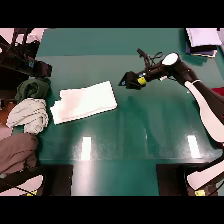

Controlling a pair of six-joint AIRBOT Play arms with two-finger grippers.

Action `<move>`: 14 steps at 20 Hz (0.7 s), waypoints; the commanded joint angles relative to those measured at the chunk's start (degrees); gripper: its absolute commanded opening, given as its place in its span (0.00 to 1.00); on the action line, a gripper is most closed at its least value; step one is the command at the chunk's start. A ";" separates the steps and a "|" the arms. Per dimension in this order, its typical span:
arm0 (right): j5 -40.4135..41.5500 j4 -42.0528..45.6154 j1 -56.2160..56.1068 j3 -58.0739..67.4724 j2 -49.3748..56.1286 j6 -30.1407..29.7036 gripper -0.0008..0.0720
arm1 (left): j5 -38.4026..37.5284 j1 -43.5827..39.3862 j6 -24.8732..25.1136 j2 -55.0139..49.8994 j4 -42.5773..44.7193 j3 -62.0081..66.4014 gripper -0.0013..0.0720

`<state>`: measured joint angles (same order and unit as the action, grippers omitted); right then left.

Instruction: Fold the shirts.

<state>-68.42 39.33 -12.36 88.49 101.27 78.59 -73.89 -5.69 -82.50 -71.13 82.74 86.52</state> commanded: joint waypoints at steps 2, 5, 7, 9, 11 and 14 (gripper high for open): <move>-0.15 -5.20 0.48 -1.33 5.97 -1.01 0.89 | 0.85 0.02 -0.02 -0.04 -2.38 -1.25 0.06; -1.38 -7.50 -2.91 3.65 11.85 -1.07 0.89 | 0.85 0.02 -0.02 -0.04 -2.38 -1.22 0.06; -2.21 -8.87 -5.64 8.33 15.23 -1.03 0.89 | 0.83 0.02 0.00 -0.04 -2.38 -1.22 0.06; -2.25 -8.87 -8.13 12.35 17.73 -0.46 0.89 | 0.55 0.02 0.00 -0.04 -2.36 -1.22 0.06; -2.54 -9.81 -10.12 15.45 19.82 -0.02 0.89 | 0.17 0.02 0.00 -0.04 -2.36 -1.22 0.06; -1.70 -9.86 -12.48 18.01 21.70 0.24 0.65 | -0.31 0.02 0.00 -0.04 -2.32 -1.22 0.06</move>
<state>-70.46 30.35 -22.48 103.35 120.70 78.43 -73.73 -5.69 -82.52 -71.13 80.44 85.32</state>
